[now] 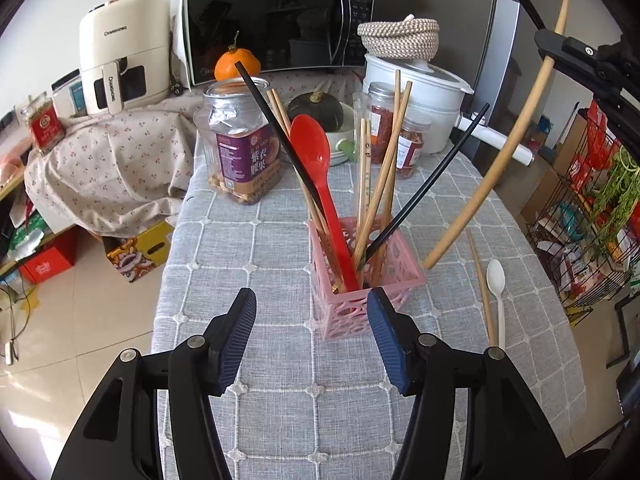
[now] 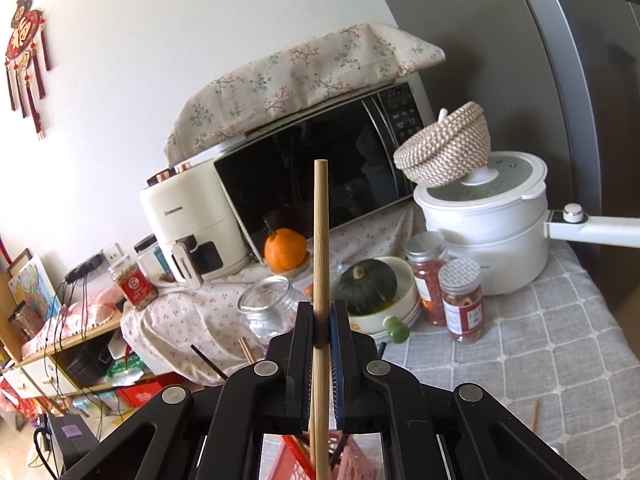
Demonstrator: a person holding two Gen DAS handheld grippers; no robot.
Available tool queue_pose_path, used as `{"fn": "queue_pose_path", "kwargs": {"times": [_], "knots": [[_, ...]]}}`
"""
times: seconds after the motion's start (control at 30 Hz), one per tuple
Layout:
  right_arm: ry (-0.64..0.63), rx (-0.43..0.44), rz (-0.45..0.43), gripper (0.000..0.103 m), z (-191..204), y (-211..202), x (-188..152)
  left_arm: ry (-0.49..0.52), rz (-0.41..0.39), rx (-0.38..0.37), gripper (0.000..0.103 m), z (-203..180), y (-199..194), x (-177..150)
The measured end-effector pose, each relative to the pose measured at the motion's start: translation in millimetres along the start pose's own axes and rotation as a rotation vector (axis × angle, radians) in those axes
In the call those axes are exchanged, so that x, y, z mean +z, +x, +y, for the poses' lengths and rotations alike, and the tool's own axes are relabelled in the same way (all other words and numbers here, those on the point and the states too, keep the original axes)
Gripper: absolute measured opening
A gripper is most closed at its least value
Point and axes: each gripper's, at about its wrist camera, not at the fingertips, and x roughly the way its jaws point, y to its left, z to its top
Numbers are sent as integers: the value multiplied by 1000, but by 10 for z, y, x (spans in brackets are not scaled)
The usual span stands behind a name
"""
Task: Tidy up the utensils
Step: 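Lower the wooden chopstick into the pink basket and open the right tool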
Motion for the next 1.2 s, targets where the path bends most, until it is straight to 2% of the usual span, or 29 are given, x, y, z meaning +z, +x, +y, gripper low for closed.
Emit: {"fn": "queue_pose_path", "kwargs": {"times": [0.17,0.37,0.57,0.67,0.73,0.8,1.0,1.2], "knots": [[-36,-35,-22,6,78,172,-93,4,43,2,62,62,69,-31],[-45,-67,15,6,71,383,-262,-11,71,-12,62,111,109,-29],[-23,-62,78,8,10,524,-402,-20,75,-20,62,107,105,-19],[14,-45,106,16,-40,522,-409,-15,72,-26,62,81,90,-14],[33,-35,99,32,-68,455,-373,-8,69,-30,63,51,72,-16],[40,-34,79,38,-98,350,-322,-2,65,-35,64,15,51,-19],[36,-64,76,49,-269,73,-203,20,56,-54,68,-132,-16,-28],[22,-148,146,56,-578,-152,-234,42,63,-85,72,-353,-43,-31]]}}
